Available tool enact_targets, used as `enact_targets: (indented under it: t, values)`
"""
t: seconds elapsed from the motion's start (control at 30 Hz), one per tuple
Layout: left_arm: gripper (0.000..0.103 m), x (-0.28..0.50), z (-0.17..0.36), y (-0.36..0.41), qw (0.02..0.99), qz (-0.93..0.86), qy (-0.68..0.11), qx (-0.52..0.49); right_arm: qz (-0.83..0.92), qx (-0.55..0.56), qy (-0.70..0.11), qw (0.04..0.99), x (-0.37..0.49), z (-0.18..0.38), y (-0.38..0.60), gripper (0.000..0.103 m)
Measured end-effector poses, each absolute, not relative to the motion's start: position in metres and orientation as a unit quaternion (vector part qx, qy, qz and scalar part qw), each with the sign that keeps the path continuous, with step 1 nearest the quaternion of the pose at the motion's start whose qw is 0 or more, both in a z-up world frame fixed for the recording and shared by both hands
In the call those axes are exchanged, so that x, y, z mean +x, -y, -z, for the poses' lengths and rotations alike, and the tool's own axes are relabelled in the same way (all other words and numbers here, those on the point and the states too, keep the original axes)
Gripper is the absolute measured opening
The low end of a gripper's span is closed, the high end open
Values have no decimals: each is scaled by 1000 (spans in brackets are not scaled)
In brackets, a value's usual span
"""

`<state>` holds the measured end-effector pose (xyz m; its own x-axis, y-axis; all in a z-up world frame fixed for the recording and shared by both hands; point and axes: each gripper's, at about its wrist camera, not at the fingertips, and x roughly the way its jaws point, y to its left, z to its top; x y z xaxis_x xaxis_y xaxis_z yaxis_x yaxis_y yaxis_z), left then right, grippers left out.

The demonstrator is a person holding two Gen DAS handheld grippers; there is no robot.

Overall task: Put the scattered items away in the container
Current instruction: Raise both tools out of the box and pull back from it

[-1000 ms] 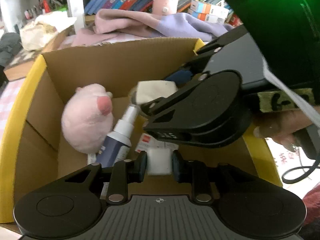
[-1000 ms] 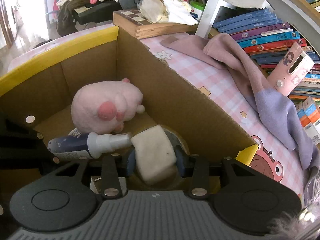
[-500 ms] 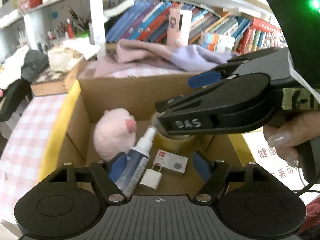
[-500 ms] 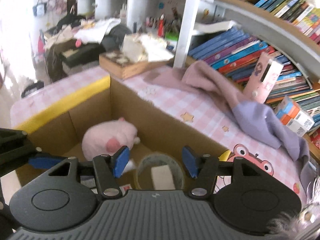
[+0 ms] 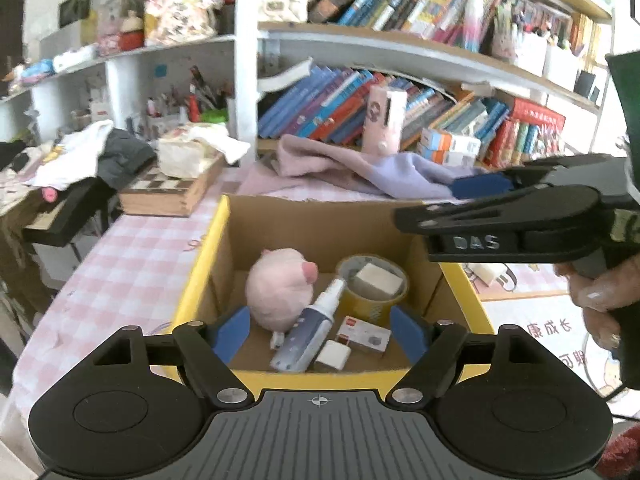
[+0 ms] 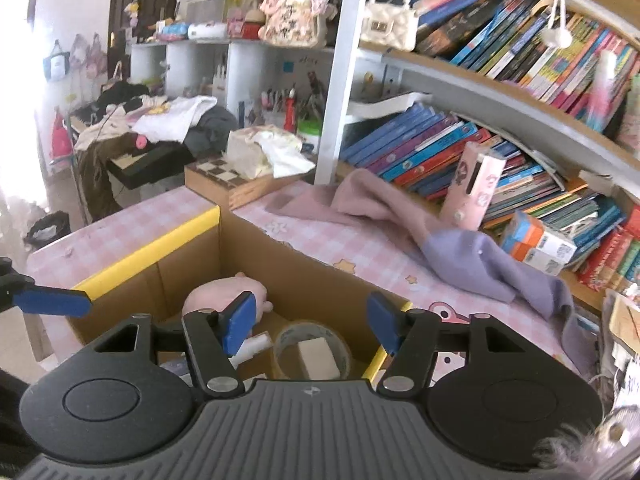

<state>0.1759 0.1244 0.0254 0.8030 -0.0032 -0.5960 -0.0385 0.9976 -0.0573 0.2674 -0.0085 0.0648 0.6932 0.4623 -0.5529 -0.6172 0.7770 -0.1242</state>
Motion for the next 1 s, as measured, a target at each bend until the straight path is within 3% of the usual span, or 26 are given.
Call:
enact_targets:
  t: [0.63,1.0]
  values:
    - [85,76,-20,-140,954,-52,-289,-56,-226,-113,-272,928,154,-46,54,63]
    - [93,43,-1,-113,948,-52,-315,12,-216,-135,-296,921,93,-13,63,75]
